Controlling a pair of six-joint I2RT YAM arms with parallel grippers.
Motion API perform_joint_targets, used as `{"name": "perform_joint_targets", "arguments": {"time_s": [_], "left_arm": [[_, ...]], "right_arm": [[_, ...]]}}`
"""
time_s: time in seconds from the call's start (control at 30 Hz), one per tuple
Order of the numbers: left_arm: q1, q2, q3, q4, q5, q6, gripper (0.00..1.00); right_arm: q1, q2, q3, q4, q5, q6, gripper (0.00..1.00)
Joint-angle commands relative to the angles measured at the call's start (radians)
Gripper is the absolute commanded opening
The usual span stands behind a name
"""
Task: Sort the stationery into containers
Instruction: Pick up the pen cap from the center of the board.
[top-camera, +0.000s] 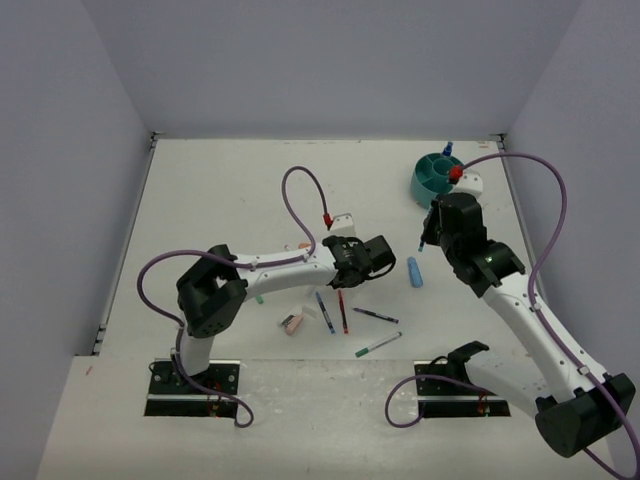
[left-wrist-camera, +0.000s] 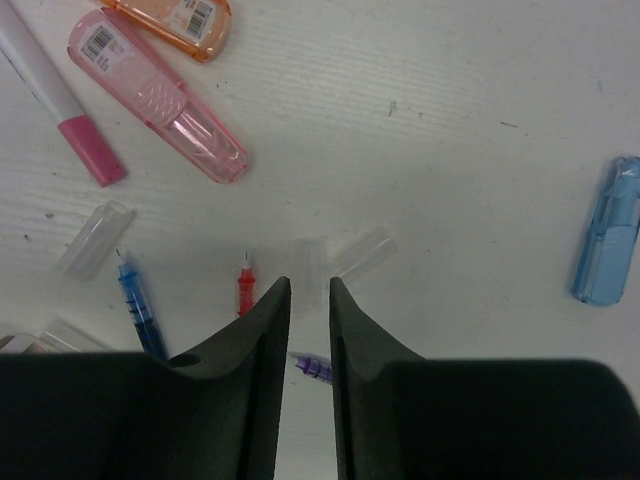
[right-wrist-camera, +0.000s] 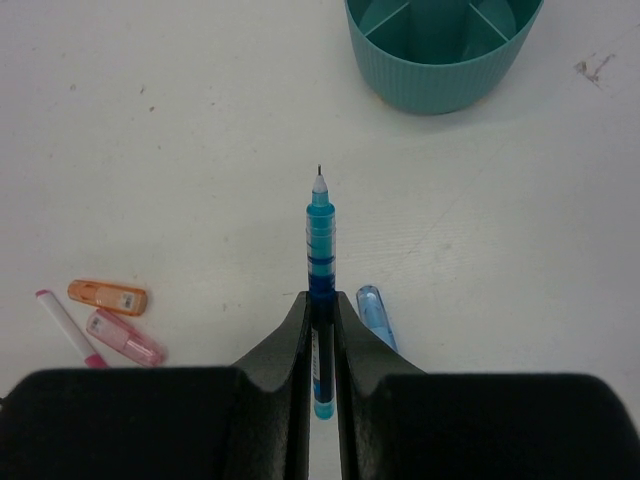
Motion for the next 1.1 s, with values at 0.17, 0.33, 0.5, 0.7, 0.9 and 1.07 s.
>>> {"name": "perform_joint_targets", "arguments": {"time_s": [0.17, 0.33, 0.5, 0.7, 0.9, 1.07], "left_arm": [[0.000, 0.126, 0.125, -0.110, -0.003, -0.065, 0.28], [0.000, 0.133, 0.115, -0.104, 0.007, -0.078, 0.28], [0.001, 0.148, 0.113, -0.086, 0.025, -0.073, 0.28], [0.012, 0.157, 0.109, -0.070, 0.043, -0.070, 0.28], [0.025, 0.165, 0.076, -0.016, 0.076, -0.053, 0.28], [0.030, 0.179, 0.067, -0.003, 0.101, -0.051, 0.27]], "right_arm": [[-0.003, -0.047, -0.013, 0.051, -0.021, -0.004, 0.00], [-0.003, -0.047, -0.013, 0.051, -0.026, -0.007, 0.00], [-0.001, -0.043, -0.013, 0.051, -0.033, -0.008, 0.00], [-0.001, -0.033, -0.010, 0.051, -0.042, -0.013, 0.00], [-0.001, -0.031, -0.011, 0.053, -0.048, -0.017, 0.00], [-0.001, -0.018, -0.007, 0.049, -0.052, -0.018, 0.00]]}}
